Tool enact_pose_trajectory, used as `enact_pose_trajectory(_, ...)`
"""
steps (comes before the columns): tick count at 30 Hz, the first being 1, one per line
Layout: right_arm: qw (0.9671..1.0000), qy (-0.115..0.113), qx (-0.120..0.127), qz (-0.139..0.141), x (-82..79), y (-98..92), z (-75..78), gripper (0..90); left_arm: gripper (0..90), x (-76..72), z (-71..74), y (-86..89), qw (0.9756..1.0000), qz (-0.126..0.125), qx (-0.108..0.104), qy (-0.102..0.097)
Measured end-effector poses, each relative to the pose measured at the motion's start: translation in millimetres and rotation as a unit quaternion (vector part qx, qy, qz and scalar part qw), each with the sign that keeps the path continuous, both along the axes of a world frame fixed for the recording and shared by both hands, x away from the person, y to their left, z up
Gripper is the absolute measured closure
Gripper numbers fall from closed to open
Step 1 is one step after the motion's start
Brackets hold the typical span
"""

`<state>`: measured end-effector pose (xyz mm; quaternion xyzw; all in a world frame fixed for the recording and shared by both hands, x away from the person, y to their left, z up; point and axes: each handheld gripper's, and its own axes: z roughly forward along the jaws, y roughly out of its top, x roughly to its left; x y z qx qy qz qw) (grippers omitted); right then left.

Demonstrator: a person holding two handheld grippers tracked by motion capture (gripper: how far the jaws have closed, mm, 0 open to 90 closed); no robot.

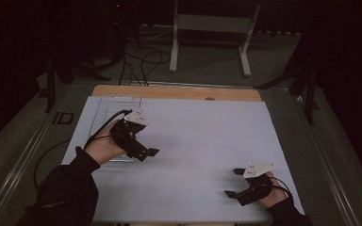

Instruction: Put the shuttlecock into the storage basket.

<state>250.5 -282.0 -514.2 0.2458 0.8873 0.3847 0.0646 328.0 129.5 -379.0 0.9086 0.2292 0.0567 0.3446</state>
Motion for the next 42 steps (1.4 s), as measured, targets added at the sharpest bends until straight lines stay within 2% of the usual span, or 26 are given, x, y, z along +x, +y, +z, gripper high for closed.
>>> enact_pose_trajectory(5,1.0000,-0.001,0.002,0.000,0.0,-0.3,0.3,11.0,0.1,-3.5,-1.0,-11.2,0.9999,-0.016,-0.001,0.000)
enact_pose_trajectory(7,1.0000,-0.001,0.001,0.000,-0.1,-0.4,0.3,11.0,0.1,-5.4,-2.0,-15.5,0.9997,-0.022,0.008,-0.004)
enact_pose_trajectory(12,1.0000,0.000,0.004,0.001,-0.4,0.1,0.4,11.0,0.1,-10.5,-6.0,-25.1,0.9992,-0.039,0.009,-0.007)
enact_pose_trajectory(20,1.0000,-0.001,0.003,0.002,-0.5,-0.1,0.5,11.0,0.1,-15.1,-24.7,-33.7,0.9989,-0.046,0.010,0.003)
enact_pose_trajectory(28,1.0000,-0.002,0.003,0.003,-0.5,-0.2,0.5,11.0,0.1,-20.8,-43.8,-31.5,0.9988,-0.046,0.012,0.007)
enact_pose_trajectory(33,1.0000,-0.002,0.003,0.004,-0.5,0.2,0.4,11.0,0.1,-24.1,-55.1,-28.0,0.9986,-0.048,0.022,0.009)
enact_pose_trajectory(37,1.0000,0.001,0.002,0.003,-0.5,0.1,0.1,11.0,0.1,-27.5,-62.6,-25.3,0.9987,-0.046,0.019,0.009)
enact_pose_trajectory(42,1.0000,0.000,0.002,0.004,-0.8,0.6,0.1,11.0,0.1,-31.5,-73.2,-22.6,0.9987,-0.045,0.016,0.018)
